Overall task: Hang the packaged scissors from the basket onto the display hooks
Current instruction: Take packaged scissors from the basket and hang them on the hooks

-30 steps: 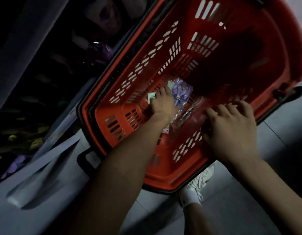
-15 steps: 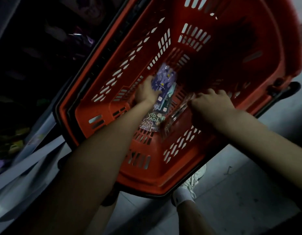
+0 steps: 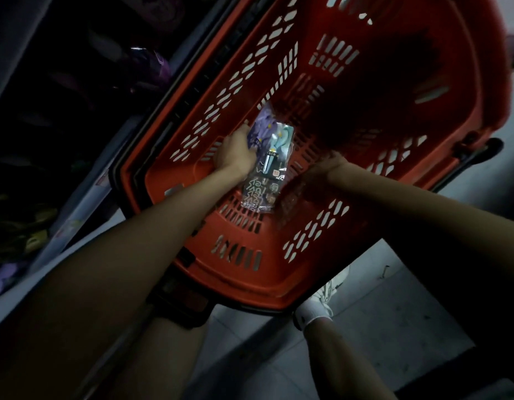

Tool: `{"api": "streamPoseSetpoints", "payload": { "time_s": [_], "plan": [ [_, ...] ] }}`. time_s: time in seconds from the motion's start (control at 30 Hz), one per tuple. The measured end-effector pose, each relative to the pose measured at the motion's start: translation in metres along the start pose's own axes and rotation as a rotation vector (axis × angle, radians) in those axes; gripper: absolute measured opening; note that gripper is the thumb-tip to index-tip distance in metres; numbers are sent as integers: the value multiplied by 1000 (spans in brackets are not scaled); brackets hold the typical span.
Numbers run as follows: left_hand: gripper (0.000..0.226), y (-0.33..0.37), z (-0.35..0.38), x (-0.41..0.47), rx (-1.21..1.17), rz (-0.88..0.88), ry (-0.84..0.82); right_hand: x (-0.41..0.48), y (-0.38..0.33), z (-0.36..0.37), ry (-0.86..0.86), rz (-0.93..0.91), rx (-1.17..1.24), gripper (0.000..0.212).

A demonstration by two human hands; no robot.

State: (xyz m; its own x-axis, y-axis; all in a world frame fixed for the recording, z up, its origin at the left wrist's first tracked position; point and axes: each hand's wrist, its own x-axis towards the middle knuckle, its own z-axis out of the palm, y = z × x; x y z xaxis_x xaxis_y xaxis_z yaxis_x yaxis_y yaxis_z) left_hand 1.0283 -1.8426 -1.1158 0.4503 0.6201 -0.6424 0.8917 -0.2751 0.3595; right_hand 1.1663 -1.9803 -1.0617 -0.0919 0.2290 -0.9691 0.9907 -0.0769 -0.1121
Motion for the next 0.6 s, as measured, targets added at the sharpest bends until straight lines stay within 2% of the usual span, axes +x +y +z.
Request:
{"api": "streamPoseSetpoints", "payload": {
  "time_s": [0.2, 0.33, 0.47, 0.53, 0.6],
  "plan": [
    [29, 11, -41, -33, 105, -6, -25, -58, -5, -3, 40, 14, 18, 66],
    [23, 15, -72, -62, 55, 14, -65, -119, -3, 2, 112, 1, 59, 72],
    [23, 25, -104, -98, -149, 70, -124, -181, 1, 17, 312, -68, 170, 110],
    [22, 34, -122, -120, -245, 98, -159, -209, 3, 26, 381, -107, 62, 104],
    [17, 46, -142, -142, -283, 145, -172, -230, 3, 38, 464, -128, -77, 74]
  ]
}}
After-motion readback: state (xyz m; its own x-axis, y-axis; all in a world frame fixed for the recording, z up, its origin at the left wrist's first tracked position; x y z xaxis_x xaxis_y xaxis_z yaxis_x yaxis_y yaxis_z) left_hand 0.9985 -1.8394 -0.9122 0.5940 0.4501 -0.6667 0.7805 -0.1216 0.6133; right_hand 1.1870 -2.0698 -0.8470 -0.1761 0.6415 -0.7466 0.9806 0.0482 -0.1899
